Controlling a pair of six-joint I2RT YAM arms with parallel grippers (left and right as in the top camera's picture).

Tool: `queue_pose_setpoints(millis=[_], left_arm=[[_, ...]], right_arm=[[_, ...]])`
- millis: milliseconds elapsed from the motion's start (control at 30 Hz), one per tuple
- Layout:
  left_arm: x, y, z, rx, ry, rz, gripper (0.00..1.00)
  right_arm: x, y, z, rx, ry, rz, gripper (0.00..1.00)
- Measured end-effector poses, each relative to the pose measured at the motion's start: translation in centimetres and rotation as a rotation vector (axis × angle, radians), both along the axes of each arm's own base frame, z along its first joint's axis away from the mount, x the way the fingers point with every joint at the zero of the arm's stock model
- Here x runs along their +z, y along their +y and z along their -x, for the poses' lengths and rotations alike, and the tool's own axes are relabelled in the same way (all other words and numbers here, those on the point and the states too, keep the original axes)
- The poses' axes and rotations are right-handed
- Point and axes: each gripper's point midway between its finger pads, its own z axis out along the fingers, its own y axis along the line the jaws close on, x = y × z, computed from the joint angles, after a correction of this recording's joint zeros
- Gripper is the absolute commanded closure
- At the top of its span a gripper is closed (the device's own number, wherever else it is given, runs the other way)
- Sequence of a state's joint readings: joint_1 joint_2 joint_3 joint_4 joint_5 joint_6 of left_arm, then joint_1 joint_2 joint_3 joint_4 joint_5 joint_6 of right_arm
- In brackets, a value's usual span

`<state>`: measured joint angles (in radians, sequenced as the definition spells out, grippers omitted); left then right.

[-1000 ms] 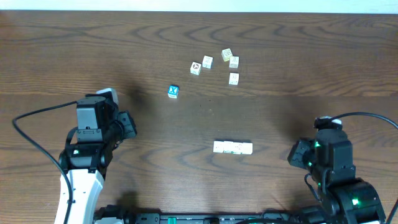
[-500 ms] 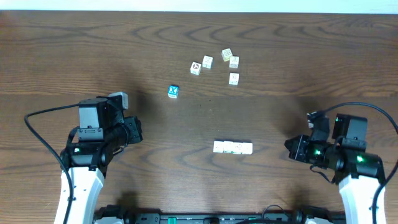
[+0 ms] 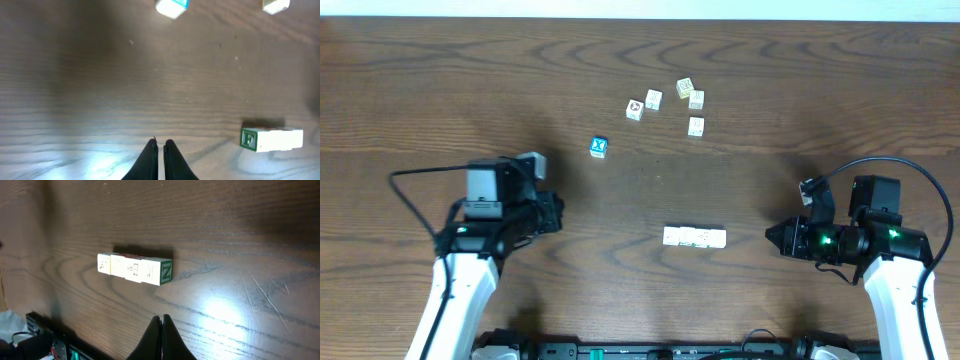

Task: Lift 4 blocks
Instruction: 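Move both grippers inward to the two ends of the block row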

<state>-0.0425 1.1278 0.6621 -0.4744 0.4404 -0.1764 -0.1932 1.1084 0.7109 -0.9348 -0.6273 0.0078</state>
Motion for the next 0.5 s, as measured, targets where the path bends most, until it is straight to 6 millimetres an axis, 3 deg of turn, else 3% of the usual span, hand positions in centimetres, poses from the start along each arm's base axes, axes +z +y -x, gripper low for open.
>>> queue_pose_setpoints(millis=[133, 300, 500], left_arm=[[-1.8, -2.0, 0.0, -0.043, 0.026, 0.022, 0.92], [-2.4, -4.0, -0.1, -0.088, 0.037, 0.041, 0.92], [-2.6, -4.9, -0.1, -0.099, 0.046, 0.057, 0.92]], right_arm=[[-0.5, 0.0, -0.2, 0.001, 0.019, -0.013, 0.99], [-1.2, 0.4, -0.2, 0.03, 0.047, -0.045, 0.99], [-1.4, 0.6, -0.3, 0.045, 0.053, -0.061, 0.99]])
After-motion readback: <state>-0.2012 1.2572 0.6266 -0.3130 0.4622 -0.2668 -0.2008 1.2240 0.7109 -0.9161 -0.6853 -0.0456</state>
